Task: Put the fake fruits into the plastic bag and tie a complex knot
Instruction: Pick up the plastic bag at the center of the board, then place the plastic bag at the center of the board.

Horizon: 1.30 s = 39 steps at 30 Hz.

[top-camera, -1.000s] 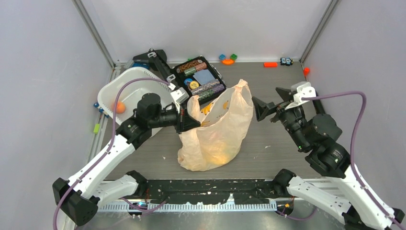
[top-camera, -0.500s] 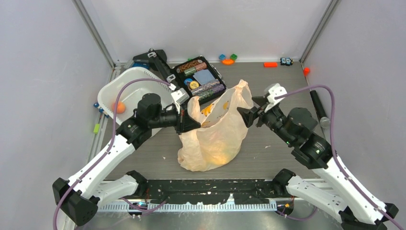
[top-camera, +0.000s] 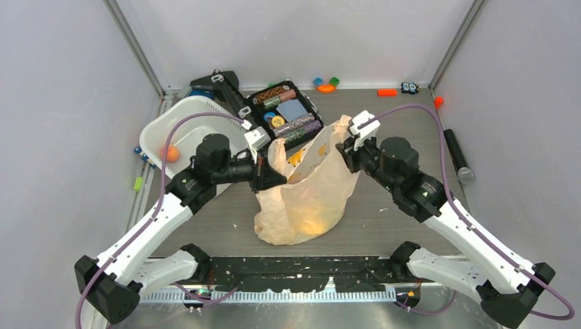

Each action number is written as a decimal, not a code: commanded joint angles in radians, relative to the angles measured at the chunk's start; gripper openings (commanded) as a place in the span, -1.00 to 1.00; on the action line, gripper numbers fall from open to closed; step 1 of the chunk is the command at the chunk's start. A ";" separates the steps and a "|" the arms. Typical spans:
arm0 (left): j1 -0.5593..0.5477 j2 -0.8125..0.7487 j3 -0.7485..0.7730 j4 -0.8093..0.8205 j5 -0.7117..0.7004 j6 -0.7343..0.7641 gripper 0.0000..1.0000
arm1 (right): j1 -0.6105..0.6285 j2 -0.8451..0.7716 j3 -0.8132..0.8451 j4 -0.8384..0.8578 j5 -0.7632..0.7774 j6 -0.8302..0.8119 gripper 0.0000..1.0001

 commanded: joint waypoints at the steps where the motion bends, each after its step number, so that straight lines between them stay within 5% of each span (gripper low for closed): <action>1: 0.023 -0.049 0.060 -0.033 -0.032 0.047 -1.00 | -0.003 -0.063 0.107 0.029 -0.031 0.073 -0.86; 9: 0.074 -0.100 0.073 -0.060 -0.028 0.075 -1.00 | -0.003 -0.262 0.062 0.074 -0.103 0.173 -0.90; 21: 0.086 -0.052 0.087 -0.088 -0.009 0.071 -1.00 | -0.003 -0.268 -0.132 0.181 -0.215 0.147 -0.84; 23: 0.090 -0.043 0.093 -0.097 -0.009 0.070 -1.00 | -0.003 -0.277 -0.139 0.182 -0.219 0.145 -0.63; 30: 0.095 -0.044 0.094 -0.096 -0.008 0.065 -1.00 | -0.003 -0.384 -0.143 0.115 -0.201 0.166 0.58; 39: 0.096 -0.052 0.093 -0.093 0.007 0.065 -1.00 | -0.003 -0.428 -0.179 -0.037 -0.034 0.136 0.90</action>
